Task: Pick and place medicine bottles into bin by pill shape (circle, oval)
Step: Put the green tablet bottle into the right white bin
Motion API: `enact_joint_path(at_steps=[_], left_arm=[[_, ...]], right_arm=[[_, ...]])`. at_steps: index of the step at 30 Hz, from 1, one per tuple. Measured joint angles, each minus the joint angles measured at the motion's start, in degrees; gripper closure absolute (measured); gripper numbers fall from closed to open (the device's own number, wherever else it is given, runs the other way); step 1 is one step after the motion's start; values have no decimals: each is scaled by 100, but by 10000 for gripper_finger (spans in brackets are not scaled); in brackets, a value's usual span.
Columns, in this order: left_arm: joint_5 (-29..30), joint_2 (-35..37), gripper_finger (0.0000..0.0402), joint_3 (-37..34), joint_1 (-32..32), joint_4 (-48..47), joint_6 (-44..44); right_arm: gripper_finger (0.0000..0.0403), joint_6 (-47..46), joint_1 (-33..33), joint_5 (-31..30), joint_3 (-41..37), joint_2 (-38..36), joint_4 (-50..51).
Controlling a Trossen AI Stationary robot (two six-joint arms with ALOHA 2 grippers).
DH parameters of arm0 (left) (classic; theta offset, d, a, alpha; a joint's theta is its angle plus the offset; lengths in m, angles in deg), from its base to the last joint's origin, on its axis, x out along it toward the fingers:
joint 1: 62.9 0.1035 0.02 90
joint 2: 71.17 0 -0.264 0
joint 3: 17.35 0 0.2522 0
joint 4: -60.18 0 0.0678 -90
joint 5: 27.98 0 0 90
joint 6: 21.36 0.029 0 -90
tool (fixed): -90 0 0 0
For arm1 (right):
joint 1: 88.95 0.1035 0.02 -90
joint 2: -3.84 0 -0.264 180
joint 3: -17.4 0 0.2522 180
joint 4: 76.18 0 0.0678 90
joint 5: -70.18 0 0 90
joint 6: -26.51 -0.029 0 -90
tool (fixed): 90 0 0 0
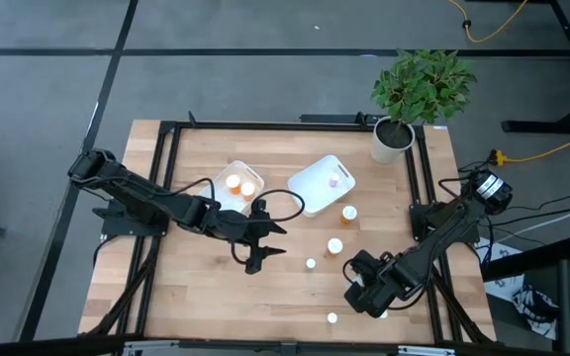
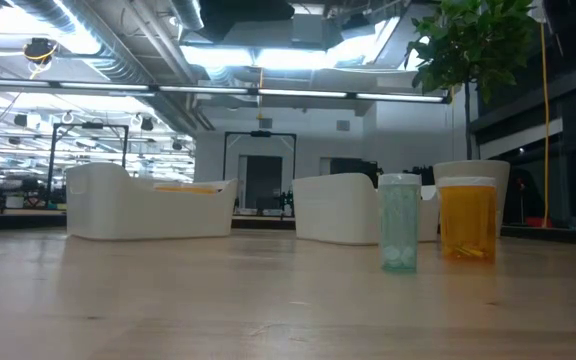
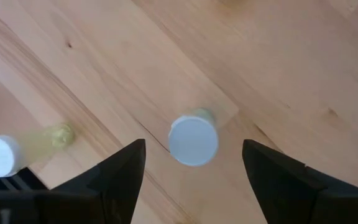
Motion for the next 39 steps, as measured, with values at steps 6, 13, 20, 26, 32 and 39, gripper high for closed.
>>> enact_joint_path(at_steps=[6, 13, 20, 26, 32, 39], left_arm=[[4, 0, 168, 0, 0, -2, 0], [7, 0, 168, 0, 0, -2, 0], [9, 0, 168, 0, 0, -7, 0], [9, 0, 168, 0, 0, -47, 0], [9, 0, 168, 0, 0, -110, 0], [9, 0, 168, 0, 0, -178, -2]], right_arm=[[133, 8, 0, -117, 0, 2, -96], [133, 11, -33, -136, 0, 22, -91], [133, 13, -85, 103, 0, 206, -70], [133, 37, -180, 103, 0, 208, -55], [159, 35, -199, 212, 0, 234, -50], [213, 35, -199, 212, 0, 234, -63]])
